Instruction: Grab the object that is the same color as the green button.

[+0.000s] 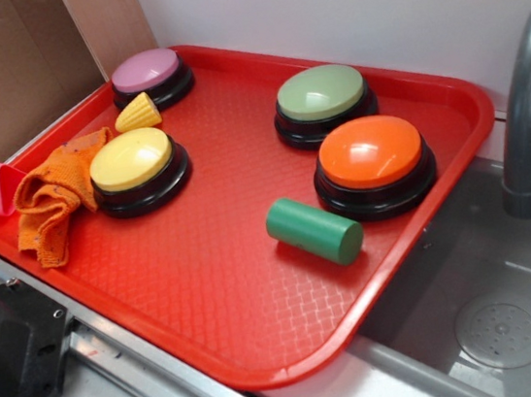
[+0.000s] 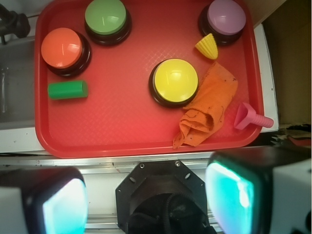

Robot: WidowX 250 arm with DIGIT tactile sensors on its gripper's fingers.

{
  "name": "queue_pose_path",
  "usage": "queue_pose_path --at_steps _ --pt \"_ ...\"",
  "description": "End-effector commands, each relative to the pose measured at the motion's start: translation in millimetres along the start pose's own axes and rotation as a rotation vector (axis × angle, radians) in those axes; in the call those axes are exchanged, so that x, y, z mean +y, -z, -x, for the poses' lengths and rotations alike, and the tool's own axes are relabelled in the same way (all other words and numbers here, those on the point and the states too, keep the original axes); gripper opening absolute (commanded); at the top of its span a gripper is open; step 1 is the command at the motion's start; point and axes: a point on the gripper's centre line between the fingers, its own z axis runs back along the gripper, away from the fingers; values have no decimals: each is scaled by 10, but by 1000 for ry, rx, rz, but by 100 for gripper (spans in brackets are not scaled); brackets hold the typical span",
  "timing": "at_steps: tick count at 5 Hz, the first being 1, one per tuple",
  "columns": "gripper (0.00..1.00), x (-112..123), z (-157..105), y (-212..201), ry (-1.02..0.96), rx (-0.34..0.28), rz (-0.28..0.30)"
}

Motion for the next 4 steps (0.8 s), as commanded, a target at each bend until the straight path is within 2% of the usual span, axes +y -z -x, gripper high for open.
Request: queue_pose_path --at_steps 1,2,3,4 --pt "100 0 0 0 0 0 0" --pt "100 -207 -223 272 256 36 -52" --pt "100 -354 -345 483 503 -44 7" --pt "100 -504 -375 711 758 -60 -29"
